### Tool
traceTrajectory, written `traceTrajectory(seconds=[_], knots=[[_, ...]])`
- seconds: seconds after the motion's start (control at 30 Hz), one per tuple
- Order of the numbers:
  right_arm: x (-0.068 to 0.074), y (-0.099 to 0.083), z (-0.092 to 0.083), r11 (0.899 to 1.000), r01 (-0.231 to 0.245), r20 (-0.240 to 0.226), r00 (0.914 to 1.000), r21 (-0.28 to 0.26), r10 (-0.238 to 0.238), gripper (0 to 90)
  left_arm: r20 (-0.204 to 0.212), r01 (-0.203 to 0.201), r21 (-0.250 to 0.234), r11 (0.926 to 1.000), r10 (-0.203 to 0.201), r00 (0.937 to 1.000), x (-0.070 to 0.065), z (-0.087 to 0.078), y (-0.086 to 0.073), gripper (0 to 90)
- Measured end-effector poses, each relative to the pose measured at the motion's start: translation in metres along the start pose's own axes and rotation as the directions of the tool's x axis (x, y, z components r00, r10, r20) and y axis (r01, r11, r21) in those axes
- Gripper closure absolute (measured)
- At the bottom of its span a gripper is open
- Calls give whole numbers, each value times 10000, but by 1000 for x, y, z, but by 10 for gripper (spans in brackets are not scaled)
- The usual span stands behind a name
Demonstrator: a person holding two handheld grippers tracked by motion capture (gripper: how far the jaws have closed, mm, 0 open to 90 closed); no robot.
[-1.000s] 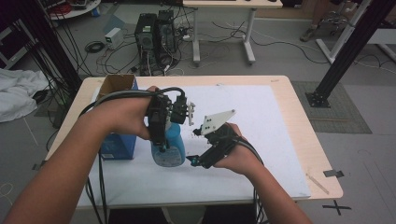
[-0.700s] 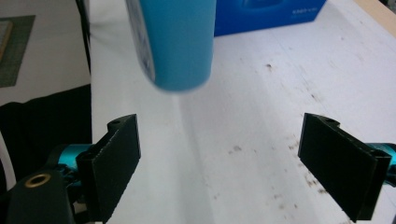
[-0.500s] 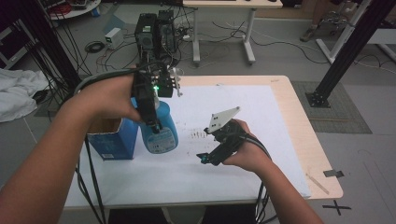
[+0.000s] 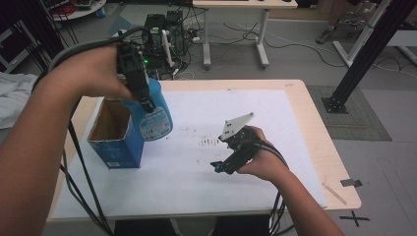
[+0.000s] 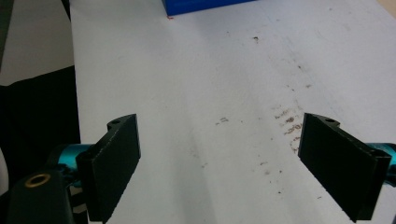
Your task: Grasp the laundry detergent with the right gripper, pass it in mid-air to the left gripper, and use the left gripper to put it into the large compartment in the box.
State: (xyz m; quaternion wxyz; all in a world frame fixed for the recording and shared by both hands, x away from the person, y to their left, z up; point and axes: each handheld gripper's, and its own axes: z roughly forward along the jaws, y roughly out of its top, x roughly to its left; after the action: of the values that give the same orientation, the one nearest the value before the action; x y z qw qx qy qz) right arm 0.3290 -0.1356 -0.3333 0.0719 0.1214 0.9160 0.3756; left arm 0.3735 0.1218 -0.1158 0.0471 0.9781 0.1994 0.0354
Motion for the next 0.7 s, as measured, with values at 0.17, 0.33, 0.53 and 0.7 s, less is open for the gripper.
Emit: traceTrajectory(seconds=[0.17,0.33,0.53,0.7], knots=[[0,0,1,10000,-23,-37,10000,83,23,122,-76,457,-81,9989,-458,9989,9,-7,-8,378],[-1,1,4,9998,-42,-78,10000,194,43,122,-281,1569,-73,9876,-1570,9872,34,-13,-33,377],[-1,1,7,9997,-57,-79,10000,249,59,123,-309,2513,-178,9678,-2517,9673,51,-15,-53,377],[-2,2,12,9995,-49,-135,9999,326,53,123,-380,3071,69,9516,-3067,9511,64,-11,-68,377]])
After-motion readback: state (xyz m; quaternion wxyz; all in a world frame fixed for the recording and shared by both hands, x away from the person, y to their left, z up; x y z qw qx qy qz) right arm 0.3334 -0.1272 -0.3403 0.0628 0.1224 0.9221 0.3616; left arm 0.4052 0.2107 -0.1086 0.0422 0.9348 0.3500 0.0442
